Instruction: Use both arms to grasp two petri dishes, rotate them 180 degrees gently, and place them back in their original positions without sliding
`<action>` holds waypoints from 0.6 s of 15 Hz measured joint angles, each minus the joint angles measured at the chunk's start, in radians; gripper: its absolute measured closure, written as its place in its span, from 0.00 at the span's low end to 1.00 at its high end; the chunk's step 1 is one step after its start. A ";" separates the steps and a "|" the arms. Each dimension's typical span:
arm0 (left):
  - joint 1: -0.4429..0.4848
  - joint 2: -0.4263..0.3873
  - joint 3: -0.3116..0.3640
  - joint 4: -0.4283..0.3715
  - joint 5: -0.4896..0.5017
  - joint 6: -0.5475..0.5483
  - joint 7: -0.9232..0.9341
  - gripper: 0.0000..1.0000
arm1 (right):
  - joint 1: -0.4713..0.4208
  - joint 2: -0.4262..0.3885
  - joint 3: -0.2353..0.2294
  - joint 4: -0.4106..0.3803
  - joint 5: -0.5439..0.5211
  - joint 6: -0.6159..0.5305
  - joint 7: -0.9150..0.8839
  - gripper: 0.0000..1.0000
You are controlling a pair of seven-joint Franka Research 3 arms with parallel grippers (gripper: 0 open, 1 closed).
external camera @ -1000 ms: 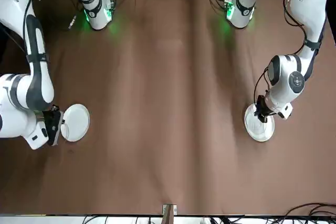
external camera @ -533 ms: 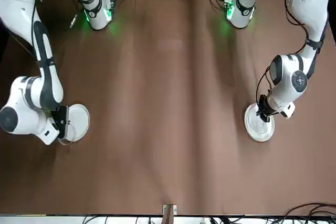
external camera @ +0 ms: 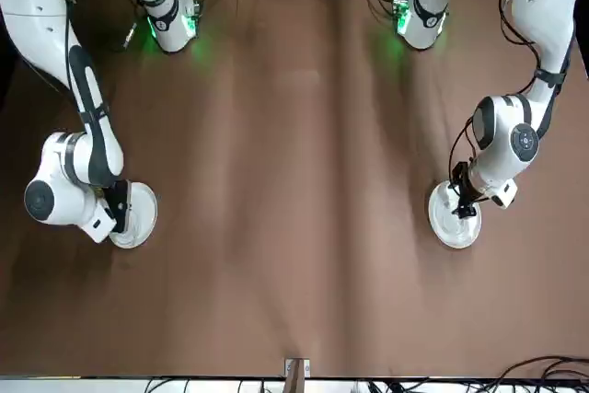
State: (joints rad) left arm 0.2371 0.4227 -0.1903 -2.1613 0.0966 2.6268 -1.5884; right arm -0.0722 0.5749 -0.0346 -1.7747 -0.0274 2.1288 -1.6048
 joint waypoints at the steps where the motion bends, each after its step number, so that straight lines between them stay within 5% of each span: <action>1: -0.002 -0.003 -0.002 0.002 0.005 0.000 0.008 0.07 | 0.000 0.000 0.000 -0.002 -0.002 0.000 0.000 0.96; 5: -0.003 -0.019 -0.012 0.013 0.053 0.000 0.181 0.00 | 0.000 0.000 -0.001 -0.003 -0.016 0.001 0.000 0.94; 9: -0.001 -0.025 -0.012 0.040 0.054 0.000 0.539 0.00 | -0.005 0.000 -0.001 0.000 -0.017 0.001 -0.001 0.59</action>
State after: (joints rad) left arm 0.2362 0.3977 -0.2026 -2.1216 0.1509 2.6273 -1.0498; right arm -0.0774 0.5747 -0.0360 -1.7749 -0.0443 2.1298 -1.6060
